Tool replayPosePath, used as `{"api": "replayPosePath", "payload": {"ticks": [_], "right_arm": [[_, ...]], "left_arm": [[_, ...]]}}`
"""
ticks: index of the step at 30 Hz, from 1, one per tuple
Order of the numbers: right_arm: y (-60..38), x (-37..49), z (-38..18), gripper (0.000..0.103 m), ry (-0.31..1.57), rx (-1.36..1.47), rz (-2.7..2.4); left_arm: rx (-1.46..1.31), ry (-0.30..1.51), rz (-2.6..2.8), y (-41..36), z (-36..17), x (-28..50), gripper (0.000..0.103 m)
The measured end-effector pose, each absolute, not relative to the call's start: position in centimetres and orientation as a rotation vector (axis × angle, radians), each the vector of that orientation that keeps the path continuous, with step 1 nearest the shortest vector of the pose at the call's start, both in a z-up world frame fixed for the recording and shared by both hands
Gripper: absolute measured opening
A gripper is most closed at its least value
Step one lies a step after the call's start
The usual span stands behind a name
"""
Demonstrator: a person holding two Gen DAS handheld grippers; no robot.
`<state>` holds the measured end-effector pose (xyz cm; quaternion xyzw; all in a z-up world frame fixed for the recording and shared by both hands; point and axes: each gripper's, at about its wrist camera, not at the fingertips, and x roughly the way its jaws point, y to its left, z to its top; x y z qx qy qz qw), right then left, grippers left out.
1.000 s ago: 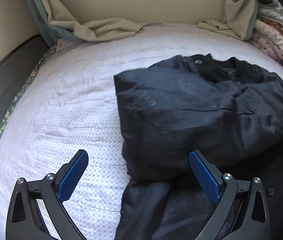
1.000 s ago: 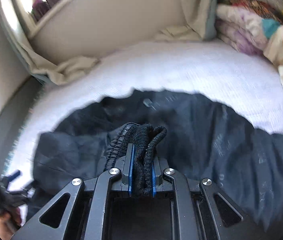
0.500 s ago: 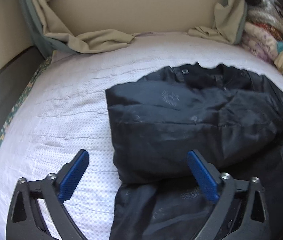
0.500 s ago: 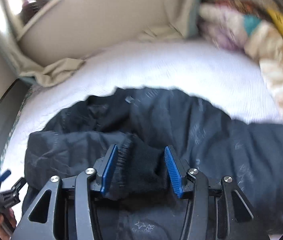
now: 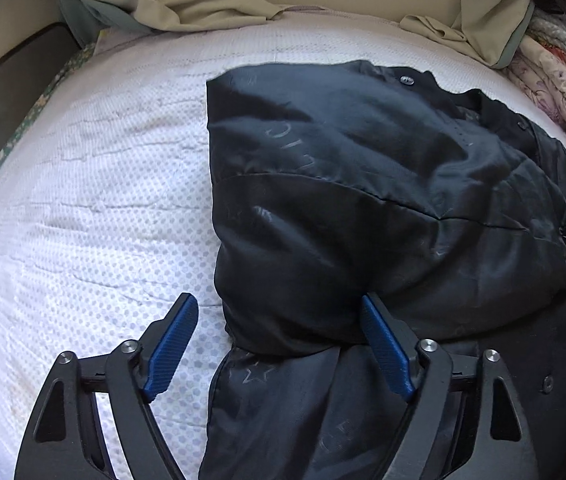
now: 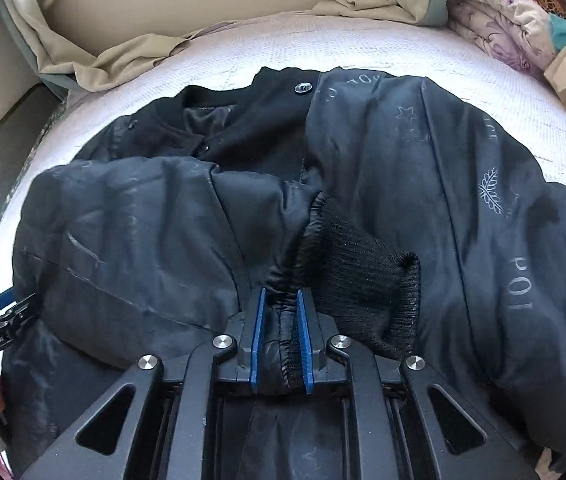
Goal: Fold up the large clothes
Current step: 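Fold the held sleeve across the jacket front with the right tool, then release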
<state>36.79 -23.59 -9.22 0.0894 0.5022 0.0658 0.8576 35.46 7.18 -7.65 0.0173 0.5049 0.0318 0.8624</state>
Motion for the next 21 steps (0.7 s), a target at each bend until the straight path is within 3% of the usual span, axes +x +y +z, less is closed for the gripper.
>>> {"api": "replayPosePath", "payload": {"ticks": [9,14,21], "right_arm": [[-21.8,36.8,-10.6,0.01,1.001,0.047,0.085],[-23.1,36.8,-10.8,0.01,0.993,0.127,0.124],[-24.0,36.7,-10.3,0.011,0.996,0.252,0.138]], "left_arm": [[0.014,1.054,0.097,7.3,-9.1,35.6,0.095],[-0.02,1.01,0.1,7.9,-9.9,35.0,0.103],[-0.068,0.997,0.082,8.6,-9.9,34.6,0.103]]}}
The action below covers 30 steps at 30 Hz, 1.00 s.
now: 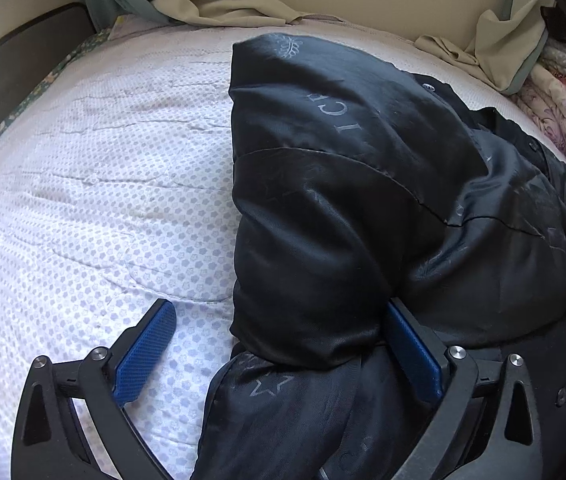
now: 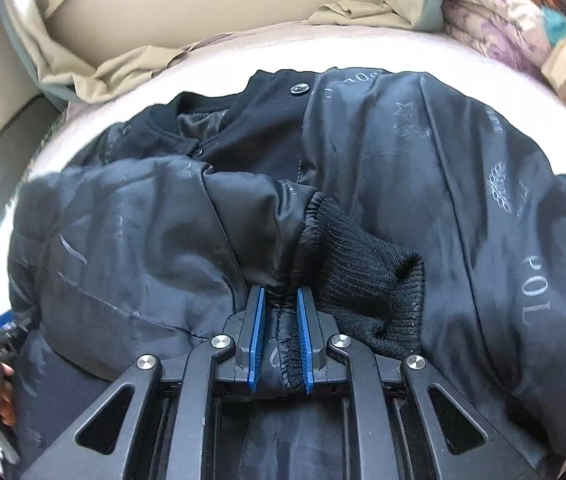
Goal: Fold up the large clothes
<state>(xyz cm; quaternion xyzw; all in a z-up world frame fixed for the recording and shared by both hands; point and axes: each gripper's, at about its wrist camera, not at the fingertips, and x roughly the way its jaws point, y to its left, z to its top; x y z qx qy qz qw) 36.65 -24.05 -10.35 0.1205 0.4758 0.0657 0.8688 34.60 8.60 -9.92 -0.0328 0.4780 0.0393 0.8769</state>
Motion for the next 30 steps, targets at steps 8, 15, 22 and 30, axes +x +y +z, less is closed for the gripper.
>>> {"api": "replayPosePath", "payload": {"ticks": [8,15,22,30], "right_arm": [[-27.5,35.5,-6.4,0.047,0.993,0.515,0.183],[-30.1,33.7,-3.1,0.052,0.939,0.532,0.157],[-31.8,32.3,-2.0,0.053,0.925,0.521,0.146],[-34.1,29.4,1.1,0.056,0.836,0.572,0.15]], "left_arm": [[-0.1,0.991,0.092,9.1,-5.8,33.8,0.103],[-0.228,1.043,0.056,11.9,-4.1,32.4,0.091],[-0.428,1.19,-0.083,14.7,-5.7,29.8,0.083],[-0.379,1.25,-0.167,12.0,-7.5,28.0,0.026]]}}
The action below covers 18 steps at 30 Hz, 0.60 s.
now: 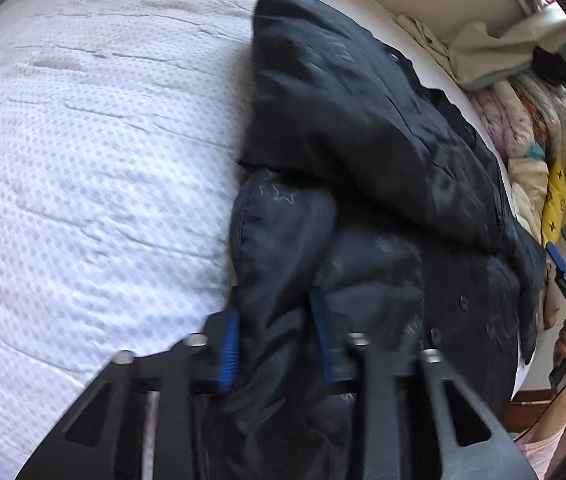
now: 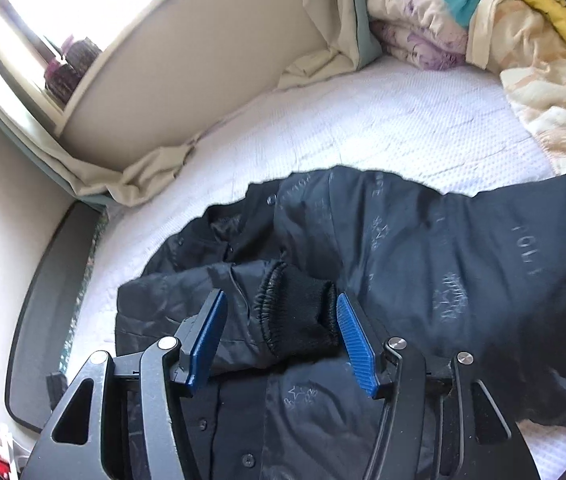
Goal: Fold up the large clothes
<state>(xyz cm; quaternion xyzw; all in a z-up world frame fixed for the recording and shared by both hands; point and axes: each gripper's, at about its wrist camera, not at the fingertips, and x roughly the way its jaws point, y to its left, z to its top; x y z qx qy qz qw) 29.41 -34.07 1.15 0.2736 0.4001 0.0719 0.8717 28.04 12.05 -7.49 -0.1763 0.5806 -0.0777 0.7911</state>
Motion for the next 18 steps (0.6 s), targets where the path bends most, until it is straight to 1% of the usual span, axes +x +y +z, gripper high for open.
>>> {"api": "replayPosePath", "payload": {"ticks": [1,2,3,5,11,18], "right_arm": [[-34.3,29.1,1.4,0.056,0.828,0.57,0.146],[-34.6,28.7,1.6,0.056,0.821,0.567,0.138],[-35.0,28.3,1.8,0.056,0.815,0.568,0.124],[-36.0,27.6,1.8,0.056,0.808,0.598,0.104],[-39.1,26.2,2.3,0.056,0.779,0.674,0.077],[-42.2,25.4,1.9,0.056,0.789,0.753,0.075]], "left_arm": [[-0.368,1.242,-0.166,11.8,-7.4,27.8,0.022],[-0.361,1.229,-0.166,11.6,-7.2,27.5,0.016],[-0.369,1.214,-0.161,11.5,-7.0,27.1,0.012],[-0.397,1.191,-0.16,11.5,-6.4,26.5,0.01],[-0.452,1.201,-0.176,12.0,-5.5,23.6,0.01],[-0.477,1.183,-0.151,11.5,-5.4,22.3,0.011]]}}
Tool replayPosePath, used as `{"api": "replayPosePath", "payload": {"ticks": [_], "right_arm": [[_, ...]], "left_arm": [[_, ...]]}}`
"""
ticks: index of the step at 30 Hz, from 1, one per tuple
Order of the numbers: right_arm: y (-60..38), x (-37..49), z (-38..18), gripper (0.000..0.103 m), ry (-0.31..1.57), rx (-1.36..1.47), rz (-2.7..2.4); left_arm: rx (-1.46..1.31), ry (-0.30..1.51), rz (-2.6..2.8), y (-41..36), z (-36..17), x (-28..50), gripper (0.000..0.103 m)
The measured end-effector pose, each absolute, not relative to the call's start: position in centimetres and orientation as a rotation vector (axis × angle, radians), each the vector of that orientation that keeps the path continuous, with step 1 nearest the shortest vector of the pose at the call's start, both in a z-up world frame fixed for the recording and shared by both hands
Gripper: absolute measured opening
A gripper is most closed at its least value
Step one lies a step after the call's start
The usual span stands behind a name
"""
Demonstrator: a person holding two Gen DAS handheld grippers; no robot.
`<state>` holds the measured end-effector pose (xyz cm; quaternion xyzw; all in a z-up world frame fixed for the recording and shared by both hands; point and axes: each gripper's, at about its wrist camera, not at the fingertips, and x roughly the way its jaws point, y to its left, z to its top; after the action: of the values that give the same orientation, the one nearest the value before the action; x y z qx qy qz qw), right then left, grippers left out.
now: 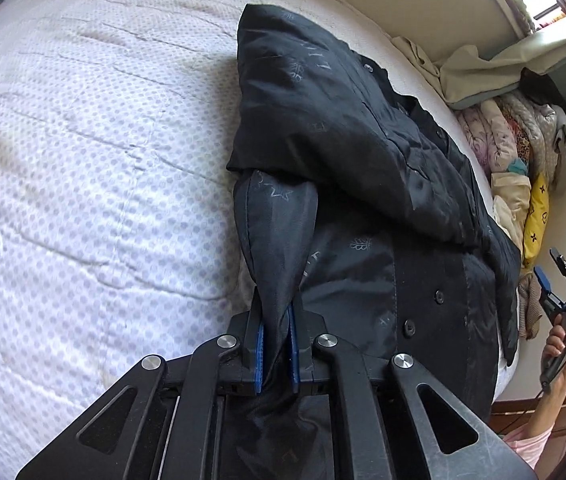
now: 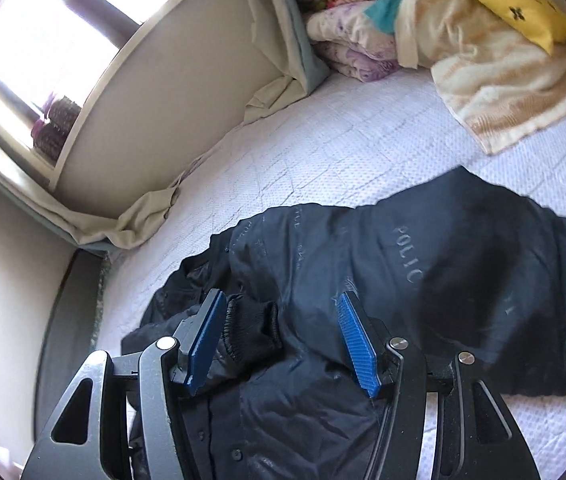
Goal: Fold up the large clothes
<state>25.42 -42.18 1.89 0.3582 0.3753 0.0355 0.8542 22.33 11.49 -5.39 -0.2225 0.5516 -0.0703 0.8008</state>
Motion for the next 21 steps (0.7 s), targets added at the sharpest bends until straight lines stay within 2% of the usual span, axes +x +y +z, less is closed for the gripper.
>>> {"api": "replayPosePath", "payload": {"ticks": [4,6,7,10,11,12,15,17,21], "right_arm": [[-44.8,24.5,1.5,0.056,0.784,0.84,0.064],[-46.3,24.0,1.4,0.056,0.778,0.873,0.042],[-47.2,23.6,1.4,0.056,0.776,0.885,0.017],[-49.5,22.3,1.7,0.059,0.757,0.916,-0.044],[-51.0,21.4,1.7,0.06,0.741,0.937,-0.082],[-52.1,20.6,1.8,0.061,0.726,0.952,-0.118],[-56.0,17.8,1.8,0.063,0.683,0.967,-0.258],[-58.5,15.8,1.7,0.063,0.661,0.964,-0.363],[-62.6,12.2,0.4,0.063,0.613,1.029,-0.495]], "left_arm": [[-0.363,1.152,-0.107,10.1,-4.3,21.3,0.017],[-0.305,1.14,-0.066,9.3,-3.8,21.5,0.03],[-0.263,1.119,-0.03,9.0,-3.2,21.5,0.034],[-0.167,1.033,0.042,8.6,-1.0,21.2,0.058],[-0.144,0.986,0.064,8.5,0.0,20.9,0.072],[-0.125,0.93,0.08,8.5,1.0,20.6,0.082],[-0.075,0.786,0.096,7.6,3.8,19.9,0.097],[-0.04,0.692,0.097,6.4,5.9,20.0,0.102],[0.014,0.595,0.058,3.9,9.6,21.4,0.102]]}}
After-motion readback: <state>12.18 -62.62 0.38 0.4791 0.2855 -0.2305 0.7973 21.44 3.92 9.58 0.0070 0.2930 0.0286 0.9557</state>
